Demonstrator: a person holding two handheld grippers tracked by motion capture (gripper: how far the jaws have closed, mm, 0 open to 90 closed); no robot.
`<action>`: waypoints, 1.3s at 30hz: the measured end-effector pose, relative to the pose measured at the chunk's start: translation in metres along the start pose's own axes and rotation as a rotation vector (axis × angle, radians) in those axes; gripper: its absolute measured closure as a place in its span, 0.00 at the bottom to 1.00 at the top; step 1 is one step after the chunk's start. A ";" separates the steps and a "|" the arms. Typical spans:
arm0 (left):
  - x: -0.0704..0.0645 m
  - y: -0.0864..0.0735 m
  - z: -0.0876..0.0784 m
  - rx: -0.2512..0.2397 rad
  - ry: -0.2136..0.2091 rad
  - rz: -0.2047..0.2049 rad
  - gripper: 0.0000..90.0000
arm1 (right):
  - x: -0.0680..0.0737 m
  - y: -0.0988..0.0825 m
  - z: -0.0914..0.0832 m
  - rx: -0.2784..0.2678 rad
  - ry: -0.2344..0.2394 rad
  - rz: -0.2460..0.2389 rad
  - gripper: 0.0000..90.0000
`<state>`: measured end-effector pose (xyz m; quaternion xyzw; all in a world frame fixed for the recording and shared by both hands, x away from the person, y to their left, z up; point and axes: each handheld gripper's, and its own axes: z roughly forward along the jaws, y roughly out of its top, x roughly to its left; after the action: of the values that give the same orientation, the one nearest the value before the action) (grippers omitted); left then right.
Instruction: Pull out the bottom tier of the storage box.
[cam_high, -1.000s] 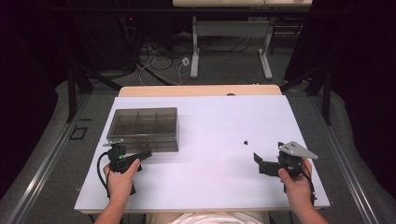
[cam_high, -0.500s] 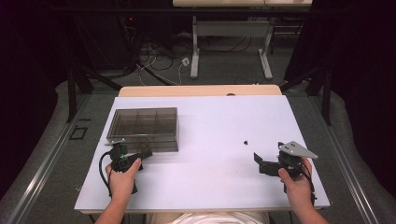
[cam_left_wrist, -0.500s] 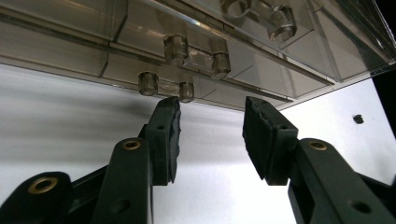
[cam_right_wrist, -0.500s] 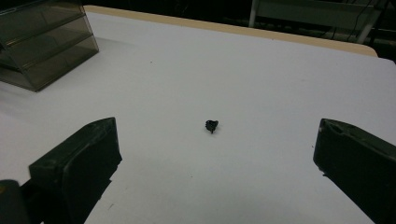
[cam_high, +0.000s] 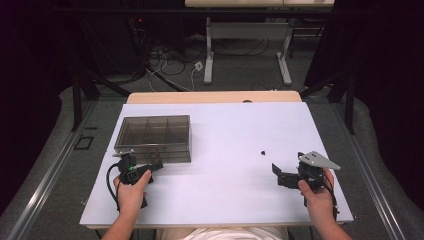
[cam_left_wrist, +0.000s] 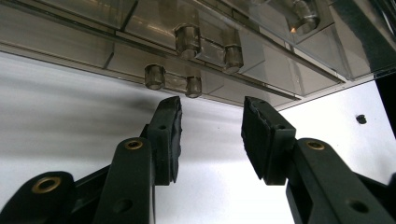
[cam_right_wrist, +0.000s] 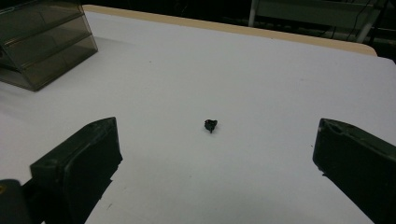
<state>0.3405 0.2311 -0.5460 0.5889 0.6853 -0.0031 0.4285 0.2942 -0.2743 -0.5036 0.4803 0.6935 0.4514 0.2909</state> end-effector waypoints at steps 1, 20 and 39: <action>0.000 0.000 0.000 0.000 -0.001 -0.002 0.64 | 0.000 0.000 0.000 0.000 -0.001 -0.001 0.01; 0.000 0.005 0.008 0.014 -0.024 -0.076 0.65 | -0.001 -0.001 0.002 0.000 -0.001 0.001 0.01; 0.005 0.006 0.012 0.035 -0.030 -0.167 0.67 | -0.001 -0.001 0.002 0.006 0.004 -0.006 0.01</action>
<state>0.3528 0.2312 -0.5538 0.5369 0.7254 -0.0596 0.4266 0.2958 -0.2744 -0.5054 0.4781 0.6970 0.4492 0.2893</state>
